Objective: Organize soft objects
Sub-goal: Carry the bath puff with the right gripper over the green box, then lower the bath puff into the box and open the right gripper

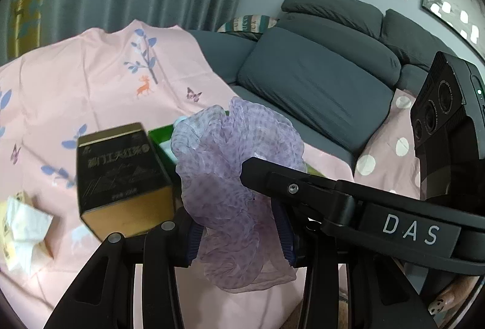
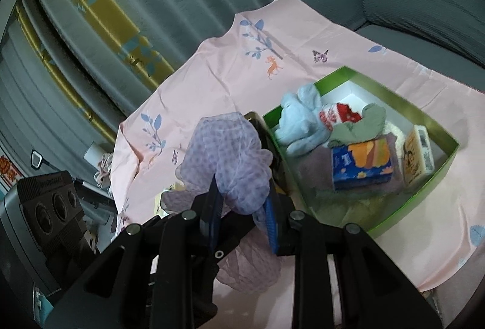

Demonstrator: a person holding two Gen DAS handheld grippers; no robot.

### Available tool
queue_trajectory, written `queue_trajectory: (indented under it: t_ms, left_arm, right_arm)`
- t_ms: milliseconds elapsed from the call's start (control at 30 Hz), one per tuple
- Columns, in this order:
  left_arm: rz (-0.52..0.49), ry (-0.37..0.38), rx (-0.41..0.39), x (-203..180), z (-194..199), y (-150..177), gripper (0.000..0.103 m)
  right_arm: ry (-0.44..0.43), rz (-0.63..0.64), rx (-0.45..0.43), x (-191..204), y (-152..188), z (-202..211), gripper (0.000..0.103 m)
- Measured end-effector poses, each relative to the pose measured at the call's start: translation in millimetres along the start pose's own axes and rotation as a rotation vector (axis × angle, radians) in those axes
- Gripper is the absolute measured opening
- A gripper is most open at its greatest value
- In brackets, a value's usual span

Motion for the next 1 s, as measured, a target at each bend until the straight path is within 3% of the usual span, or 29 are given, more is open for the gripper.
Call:
queue_trajectory:
  t_ms: [300,567,800,1000]
  left_arm:
    - [-0.045,0.039,-0.004,-16.4,-27.2,-40.7,0.043]
    - [-0.033,0.064,0.044,-19.0,-66.3,-74.2,0.043]
    - [0.029,0.094,0.121,-2.9,-107.4,-104.3,0.043]
    - [0.057,0.049,0.190,9.4,-141.3,-102.3,0.043]
  right_arm:
    - [0.042,-0.029,-0.069,-25.3,-37.2,11.2,0.026]
    - [0.022,-0.090,-0.058,-59.6,-72.1,-0.5,0.026]
    - [-0.019,-0.160,-0.003,-90.2,-107.7,-28.7,0.026]
    - [0.006,-0.196,0.067,-108.7,-115.6,-63.3,0.026]
Point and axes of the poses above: each gripper's, at about its wrist camera, not at the fingertips, and z roughly against the way its jaws point, x to its left, y to its underside, the point moved 4 cm from there along -z, roughly the way its jaws point, and after that the axes turned 15 degrees about x, right-handed, at the moved point
